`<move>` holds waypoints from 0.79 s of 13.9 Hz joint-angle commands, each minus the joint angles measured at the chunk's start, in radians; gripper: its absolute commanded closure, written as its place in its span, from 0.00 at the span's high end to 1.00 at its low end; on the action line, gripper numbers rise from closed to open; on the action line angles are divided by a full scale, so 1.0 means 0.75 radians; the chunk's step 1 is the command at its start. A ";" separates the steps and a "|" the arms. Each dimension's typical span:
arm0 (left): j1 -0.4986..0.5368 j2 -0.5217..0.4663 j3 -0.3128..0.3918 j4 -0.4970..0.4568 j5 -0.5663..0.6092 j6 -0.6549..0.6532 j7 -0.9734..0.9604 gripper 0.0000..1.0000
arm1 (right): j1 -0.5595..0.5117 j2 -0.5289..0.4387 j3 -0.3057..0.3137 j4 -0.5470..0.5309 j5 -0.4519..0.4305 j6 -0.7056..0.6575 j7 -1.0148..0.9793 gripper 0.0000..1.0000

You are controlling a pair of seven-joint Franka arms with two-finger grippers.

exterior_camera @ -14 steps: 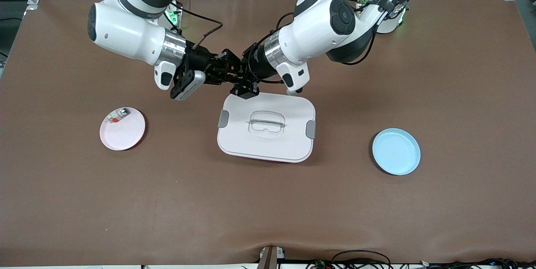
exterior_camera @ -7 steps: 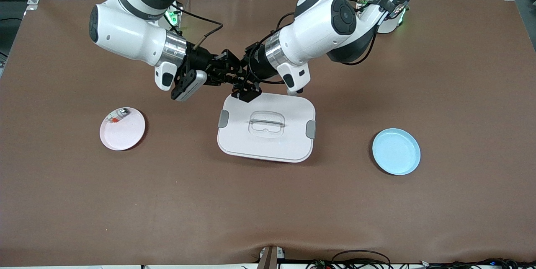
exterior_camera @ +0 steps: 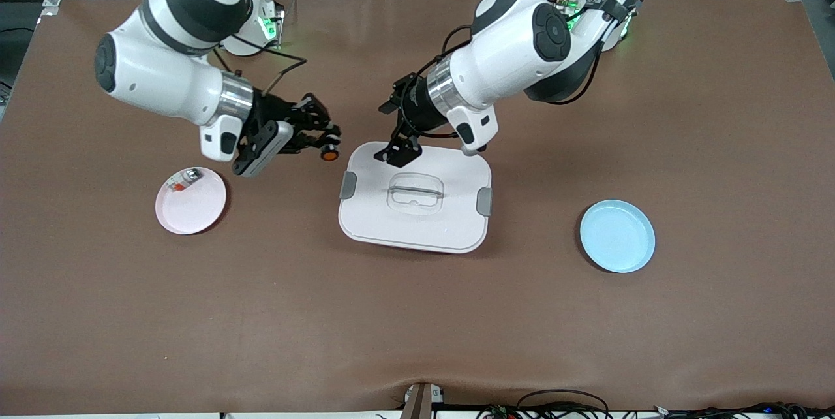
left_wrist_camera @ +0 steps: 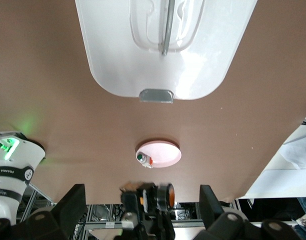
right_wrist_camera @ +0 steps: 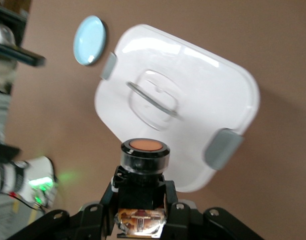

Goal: Transfer orange switch to right arm and place
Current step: 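Open the left gripper and withdraw it while the right gripper carries the switch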

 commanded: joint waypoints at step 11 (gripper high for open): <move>0.330 -0.636 -0.006 -0.917 -0.107 0.097 1.415 1.00 | -0.214 -0.024 0.017 -0.049 -0.747 -0.189 -0.570 0.00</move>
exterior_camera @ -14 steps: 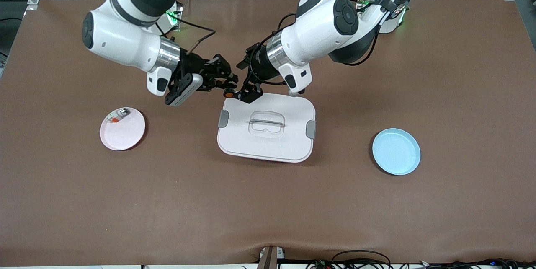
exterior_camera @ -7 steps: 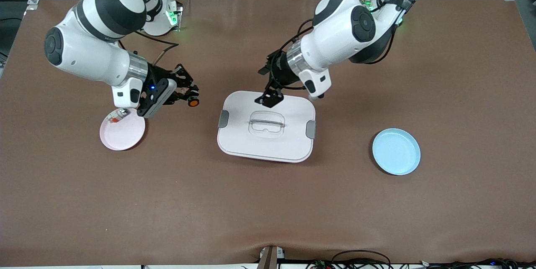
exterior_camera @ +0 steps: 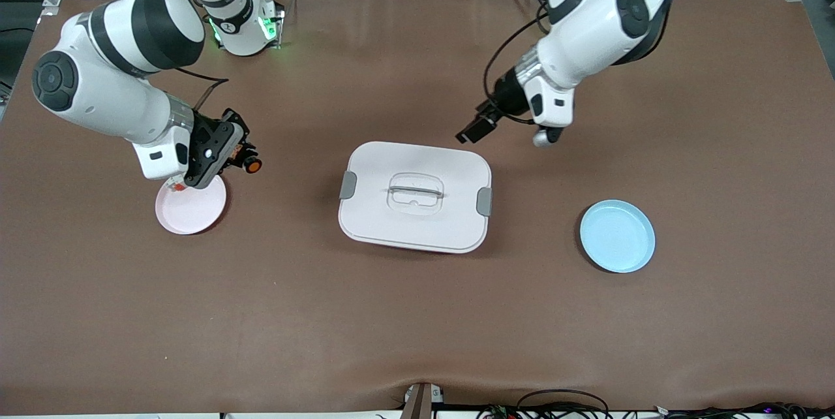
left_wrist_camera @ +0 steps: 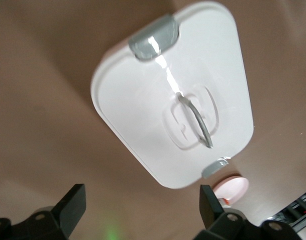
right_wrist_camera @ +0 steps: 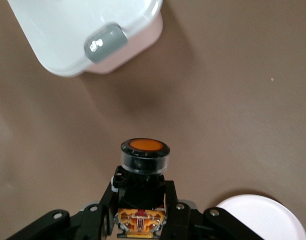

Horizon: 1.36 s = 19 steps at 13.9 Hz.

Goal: Transfer orange switch to right arm and place
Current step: 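Open the left gripper and withdraw it while the right gripper carries the switch, then lower the orange switch onto the white plate with the right gripper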

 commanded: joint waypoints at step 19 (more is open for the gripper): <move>0.889 -0.006 0.002 0.527 0.705 -0.672 1.347 1.00 | -0.461 0.082 0.018 -0.399 -0.235 0.600 -0.978 0.00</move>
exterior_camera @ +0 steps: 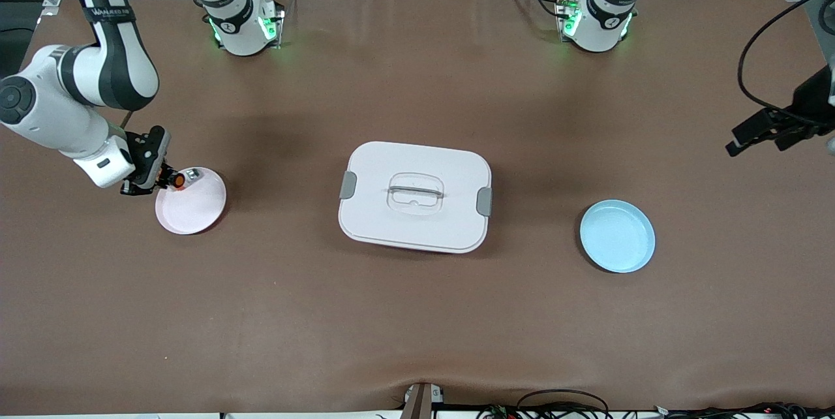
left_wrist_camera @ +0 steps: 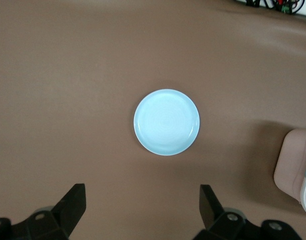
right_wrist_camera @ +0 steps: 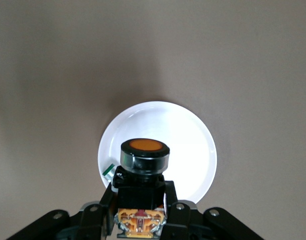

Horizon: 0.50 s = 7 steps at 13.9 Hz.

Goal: Transfer orange switch to right arm and place
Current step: 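Lower the orange switch onto the white plate with the right gripper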

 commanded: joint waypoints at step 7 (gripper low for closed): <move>0.008 0.111 -0.016 0.201 0.042 -0.041 0.012 1.00 | -0.049 0.194 0.022 -0.003 -0.014 0.193 -0.159 0.00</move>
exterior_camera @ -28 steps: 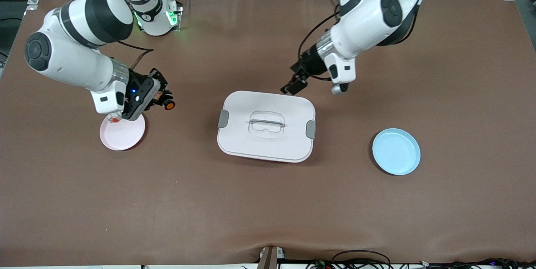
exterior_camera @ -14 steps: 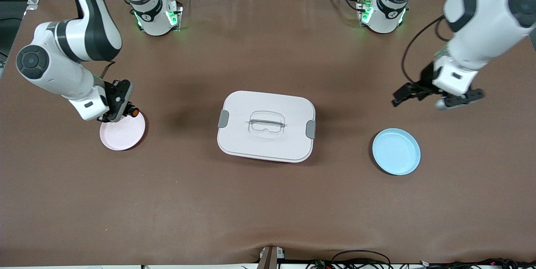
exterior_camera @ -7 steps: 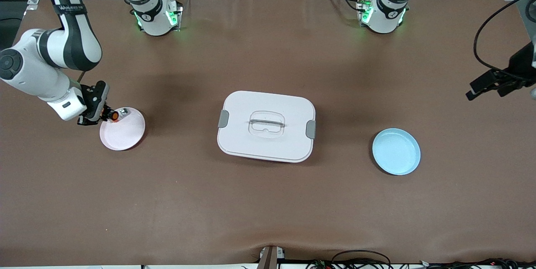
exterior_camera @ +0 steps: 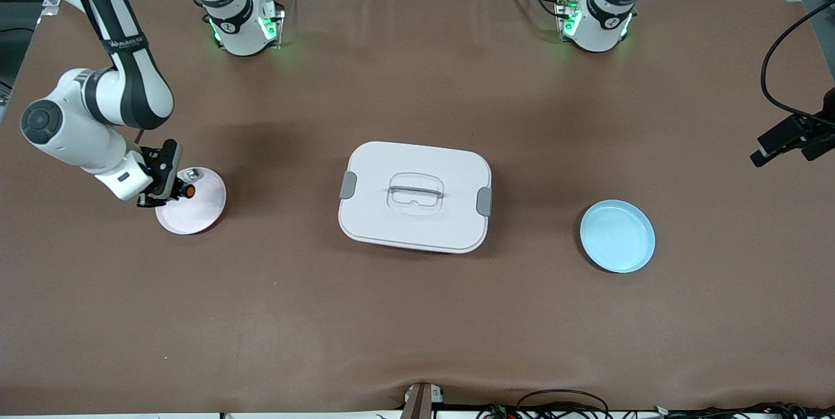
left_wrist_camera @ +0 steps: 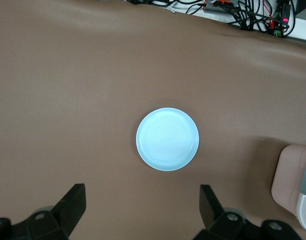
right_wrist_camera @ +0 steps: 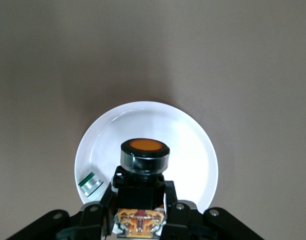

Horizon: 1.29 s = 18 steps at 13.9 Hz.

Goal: Transfer orange switch to right arm and place
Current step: 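Lower the orange switch onto the white plate with the right gripper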

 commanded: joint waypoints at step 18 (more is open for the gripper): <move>-0.584 -0.201 0.444 -0.141 0.105 -0.031 -0.020 1.00 | -0.054 0.244 0.019 0.089 -0.018 0.056 0.103 0.00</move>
